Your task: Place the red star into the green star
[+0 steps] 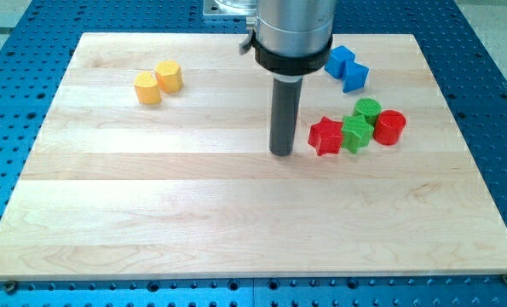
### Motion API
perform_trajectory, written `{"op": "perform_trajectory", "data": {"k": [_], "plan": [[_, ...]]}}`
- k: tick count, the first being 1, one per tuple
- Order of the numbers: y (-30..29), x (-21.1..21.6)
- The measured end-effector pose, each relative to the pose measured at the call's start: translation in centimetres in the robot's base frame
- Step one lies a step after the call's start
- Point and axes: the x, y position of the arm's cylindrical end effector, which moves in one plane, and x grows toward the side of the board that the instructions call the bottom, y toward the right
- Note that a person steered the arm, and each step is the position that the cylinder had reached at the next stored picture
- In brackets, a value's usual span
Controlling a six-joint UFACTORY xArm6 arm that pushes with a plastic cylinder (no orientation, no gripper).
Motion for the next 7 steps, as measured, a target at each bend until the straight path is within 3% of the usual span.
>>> {"op": "perform_trajectory", "data": {"k": [2,3,4,5,6,7], "plan": [[4.2,-1.6],[1.2,-3.4],[0.9,-8.7],[4.3,-16.3],[1.0,-21.1],[9.9,-24.4]]}}
